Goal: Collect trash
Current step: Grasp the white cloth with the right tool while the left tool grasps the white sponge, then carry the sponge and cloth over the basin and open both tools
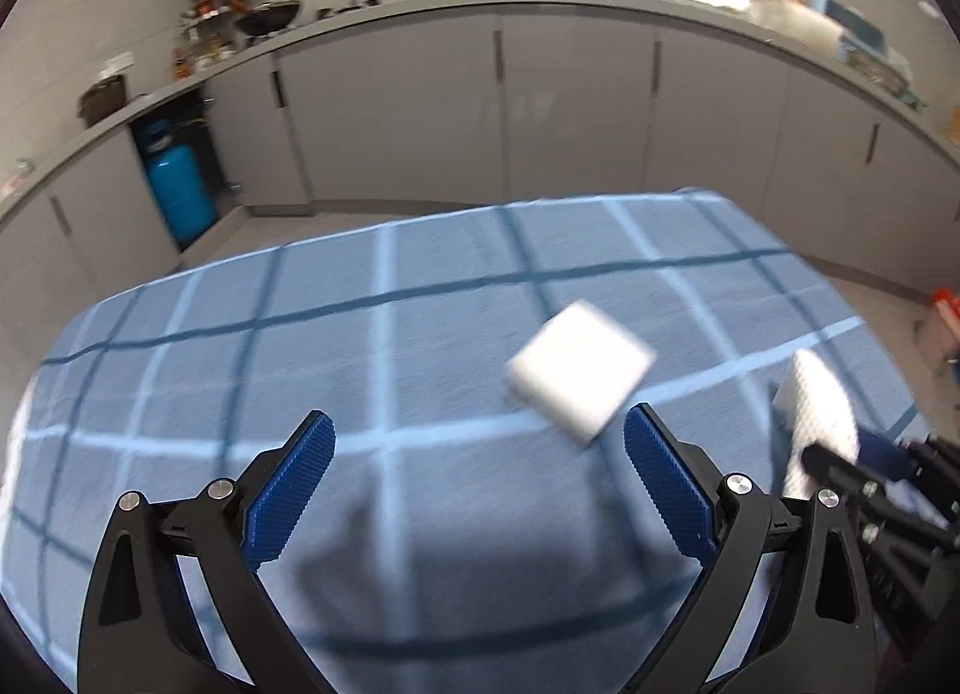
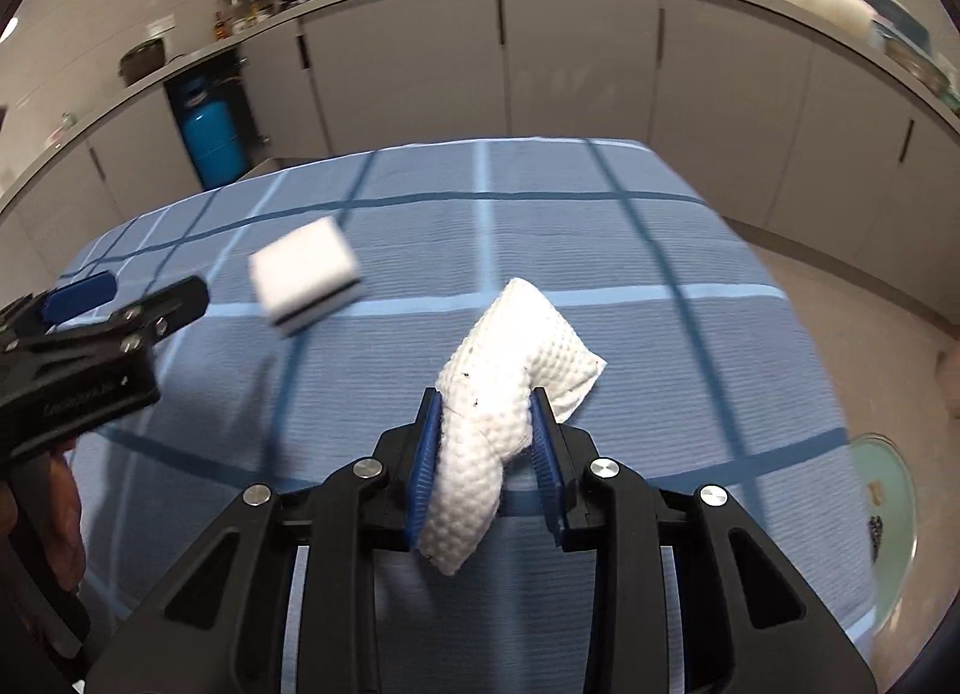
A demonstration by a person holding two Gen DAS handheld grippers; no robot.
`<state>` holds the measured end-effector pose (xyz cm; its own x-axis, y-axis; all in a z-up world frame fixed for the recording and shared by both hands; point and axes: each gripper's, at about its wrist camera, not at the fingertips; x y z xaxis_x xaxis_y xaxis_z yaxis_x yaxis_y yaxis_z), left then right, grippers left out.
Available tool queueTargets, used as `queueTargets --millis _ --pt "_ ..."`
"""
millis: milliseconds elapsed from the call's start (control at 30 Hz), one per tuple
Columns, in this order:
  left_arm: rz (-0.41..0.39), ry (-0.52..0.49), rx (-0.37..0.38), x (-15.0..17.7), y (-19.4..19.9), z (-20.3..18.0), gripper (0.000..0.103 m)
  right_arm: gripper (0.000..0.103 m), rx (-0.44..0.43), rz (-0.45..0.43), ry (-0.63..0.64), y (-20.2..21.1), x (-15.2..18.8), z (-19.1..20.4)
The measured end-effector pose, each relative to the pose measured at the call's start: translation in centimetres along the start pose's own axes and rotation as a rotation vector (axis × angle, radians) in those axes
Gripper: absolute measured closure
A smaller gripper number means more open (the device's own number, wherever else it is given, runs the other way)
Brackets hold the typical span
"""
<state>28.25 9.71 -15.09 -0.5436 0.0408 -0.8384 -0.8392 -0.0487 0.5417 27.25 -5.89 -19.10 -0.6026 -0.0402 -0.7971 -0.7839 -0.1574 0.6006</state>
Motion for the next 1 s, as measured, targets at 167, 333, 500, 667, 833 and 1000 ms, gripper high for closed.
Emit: queueTargets --millis 167,333,500,667,833,1000 --pt "0.028 -0.02 0.023 -0.7 -3.5 -2.1 0.007 0.072 0.007 -0.002 -0.011 -0.3 0.3 -1.5" --pt "0.061 -0.036 0.031 -0.4 -5.2 -3.1 0.008 0.072 -0.005 -0.005 -0.031 -0.5 0.5 -2.2" --pt "0.091 -0.037 0.027 0.1 -5.8 -3.4 0.008 0.072 -0.017 -0.005 -0.04 -0.7 0.6 -2.5" --pt "0.112 -0.037 0.022 0.5 -6.1 -3.2 0.008 0.071 -0.02 -0.005 -0.043 -0.7 0.8 -2.6" --pt "0.136 -0.036 0.07 0.8 -6.2 -3.2 0.035 0.071 -0.02 -0.002 -0.04 -0.7 0.8 -2.7" --pt "0.129 -0.05 0.069 0.9 -5.9 -3.3 0.041 0.071 -0.019 0.0 -0.036 -0.8 0.8 -2.6"
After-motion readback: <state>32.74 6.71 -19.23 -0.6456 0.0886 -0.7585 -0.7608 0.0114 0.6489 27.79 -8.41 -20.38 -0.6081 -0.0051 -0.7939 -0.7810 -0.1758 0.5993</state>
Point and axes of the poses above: each gripper's, at about its wrist camera, not at the fingertips, and y roughly against the way its jaws point, z to its left, x to its underside, and after that the axes turned 9 degrees about -z, right-handed
